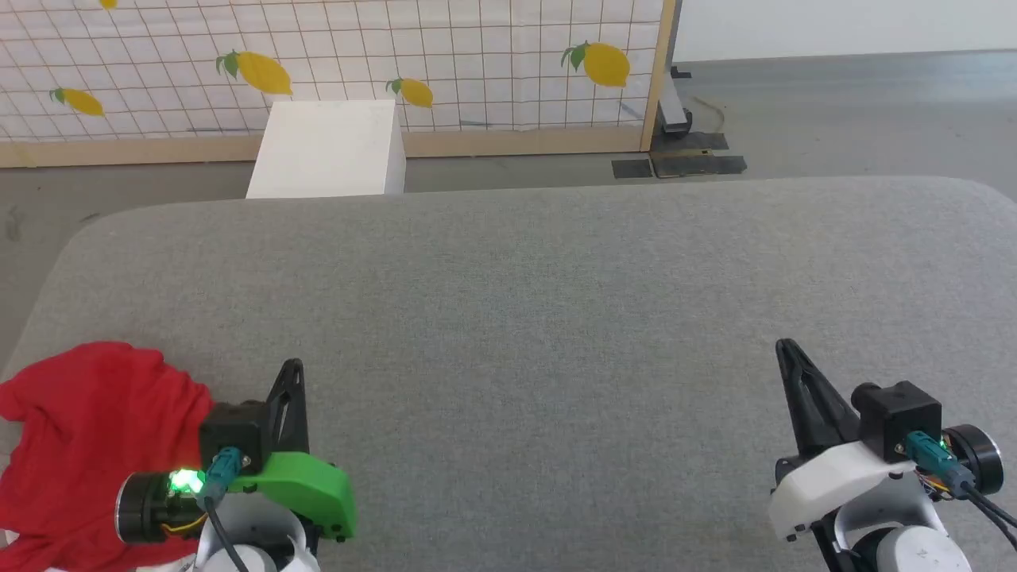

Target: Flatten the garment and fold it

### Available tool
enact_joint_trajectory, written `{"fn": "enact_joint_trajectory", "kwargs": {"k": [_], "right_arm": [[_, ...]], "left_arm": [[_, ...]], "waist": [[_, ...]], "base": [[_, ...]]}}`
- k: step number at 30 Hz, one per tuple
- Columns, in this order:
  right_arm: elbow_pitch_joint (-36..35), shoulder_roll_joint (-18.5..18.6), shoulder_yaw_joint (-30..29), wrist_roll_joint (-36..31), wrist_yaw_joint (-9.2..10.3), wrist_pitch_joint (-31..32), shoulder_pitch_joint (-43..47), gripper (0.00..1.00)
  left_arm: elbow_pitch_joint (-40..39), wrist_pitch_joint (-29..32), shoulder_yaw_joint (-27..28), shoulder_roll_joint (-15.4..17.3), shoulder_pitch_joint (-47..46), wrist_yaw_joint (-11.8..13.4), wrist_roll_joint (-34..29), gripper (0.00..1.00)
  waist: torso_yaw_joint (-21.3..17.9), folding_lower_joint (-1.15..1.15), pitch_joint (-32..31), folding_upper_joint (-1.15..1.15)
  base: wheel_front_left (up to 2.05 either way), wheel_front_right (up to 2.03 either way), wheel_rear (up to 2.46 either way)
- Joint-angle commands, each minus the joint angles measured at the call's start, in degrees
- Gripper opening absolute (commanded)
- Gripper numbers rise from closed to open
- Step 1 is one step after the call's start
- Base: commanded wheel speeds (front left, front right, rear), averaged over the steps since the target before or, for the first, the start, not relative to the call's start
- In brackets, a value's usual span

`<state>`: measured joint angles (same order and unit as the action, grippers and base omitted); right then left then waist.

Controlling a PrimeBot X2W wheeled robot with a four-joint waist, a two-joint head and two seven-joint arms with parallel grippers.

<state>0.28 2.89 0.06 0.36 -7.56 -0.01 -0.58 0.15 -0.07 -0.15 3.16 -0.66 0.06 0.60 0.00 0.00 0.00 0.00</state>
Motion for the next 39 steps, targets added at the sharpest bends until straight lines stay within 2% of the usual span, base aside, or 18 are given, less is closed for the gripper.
{"fn": "enact_joint_trajectory", "kwargs": {"k": [1,12,13,30,39], "right_arm": [[-0.3,0.0,-0.1,-0.4,0.08,0.0,0.6,0.0],[-0.3,0.0,-0.1,-0.4,0.08,0.0,0.6,0.0],[0.0,0.0,0.0,0.0,0.0,0.0,0.0,1.0],[1.1,0.0,-0.9,1.6,0.0,-1.7,0.6,1.0],[1.8,0.0,-1.2,2.4,0.0,-2.8,0.7,1.0]], "left_arm": [[-0.1,0.1,0.1,-0.3,0.7,-0.1,-0.6,0.0],[-0.1,0.1,0.1,-0.3,0.7,-0.1,-0.6,0.0],[0.0,0.0,0.0,0.0,0.0,0.0,0.0,1.0],[0.9,-1.7,-0.2,0.0,0.3,0.1,1.4,1.0],[1.2,-2.8,0.3,0.0,0.7,0.4,2.3,1.0]], "waist": [[0.0,0.0,0.0,0.0],[0.0,0.0,0.0,0.0],[0.0,0.0,0.0,0.0],[0.1,0.0,0.1,0.0],[1.6,0.0,0.2,0.0]], "base": [[0.0,0.0,0.0],[0.0,0.0,0.0],[0.0,0.0,0.0],[0.0,0.0,0.0],[0.0,0.0,0.0]]}}
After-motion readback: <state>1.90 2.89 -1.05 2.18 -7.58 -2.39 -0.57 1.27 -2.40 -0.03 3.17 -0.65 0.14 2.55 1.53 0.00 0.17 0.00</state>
